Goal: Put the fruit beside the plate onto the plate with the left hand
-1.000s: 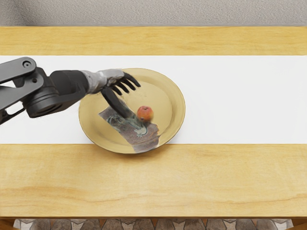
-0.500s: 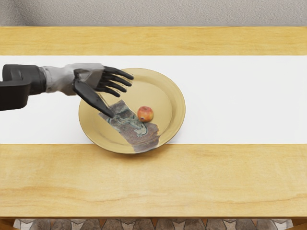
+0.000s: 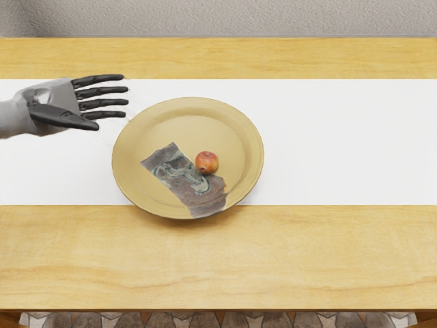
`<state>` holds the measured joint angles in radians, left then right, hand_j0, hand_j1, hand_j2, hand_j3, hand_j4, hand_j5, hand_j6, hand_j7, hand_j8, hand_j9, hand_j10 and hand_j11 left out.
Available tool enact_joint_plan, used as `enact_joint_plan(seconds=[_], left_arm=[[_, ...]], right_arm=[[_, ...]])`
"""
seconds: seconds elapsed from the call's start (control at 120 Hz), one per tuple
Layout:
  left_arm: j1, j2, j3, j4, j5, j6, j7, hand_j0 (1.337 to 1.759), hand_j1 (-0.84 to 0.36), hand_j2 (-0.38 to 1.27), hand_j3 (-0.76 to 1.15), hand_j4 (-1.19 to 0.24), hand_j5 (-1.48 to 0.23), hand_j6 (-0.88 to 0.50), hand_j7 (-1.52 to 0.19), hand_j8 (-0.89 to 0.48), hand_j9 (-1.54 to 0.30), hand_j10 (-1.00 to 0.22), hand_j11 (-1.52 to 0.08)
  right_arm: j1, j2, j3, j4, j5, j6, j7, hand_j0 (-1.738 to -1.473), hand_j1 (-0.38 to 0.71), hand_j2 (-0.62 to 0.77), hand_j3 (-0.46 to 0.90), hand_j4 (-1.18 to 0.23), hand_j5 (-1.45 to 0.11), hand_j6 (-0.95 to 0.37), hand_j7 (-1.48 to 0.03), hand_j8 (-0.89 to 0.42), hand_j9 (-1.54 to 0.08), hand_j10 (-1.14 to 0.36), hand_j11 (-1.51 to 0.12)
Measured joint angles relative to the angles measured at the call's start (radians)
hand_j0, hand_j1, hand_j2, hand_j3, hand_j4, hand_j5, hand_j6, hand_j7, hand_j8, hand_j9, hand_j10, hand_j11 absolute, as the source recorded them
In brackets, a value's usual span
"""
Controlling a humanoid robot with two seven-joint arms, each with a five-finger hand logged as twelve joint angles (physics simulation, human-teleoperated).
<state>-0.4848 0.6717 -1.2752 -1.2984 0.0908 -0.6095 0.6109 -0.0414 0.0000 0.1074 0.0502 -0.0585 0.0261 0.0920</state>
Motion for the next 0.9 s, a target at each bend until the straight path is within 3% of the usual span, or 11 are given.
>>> enact_joint_plan(seconds=[0.9], left_arm=[[0.002, 0.000, -0.007, 0.031, -0.044, -0.002, 0.000, 1.658, 0.02, 0.05, 0.00, -0.27, -0.35, -0.27, -0.35, -0.27, -0.35, -0.27, -0.35]], right_arm=[[0.000, 0.000, 0.000, 0.000, 0.000, 0.000, 0.000, -1.658, -0.30, -0.01, 0.00, -0.04, -0.05, -0.04, -0.05, -0.04, -0.05, -0.04, -0.05]])
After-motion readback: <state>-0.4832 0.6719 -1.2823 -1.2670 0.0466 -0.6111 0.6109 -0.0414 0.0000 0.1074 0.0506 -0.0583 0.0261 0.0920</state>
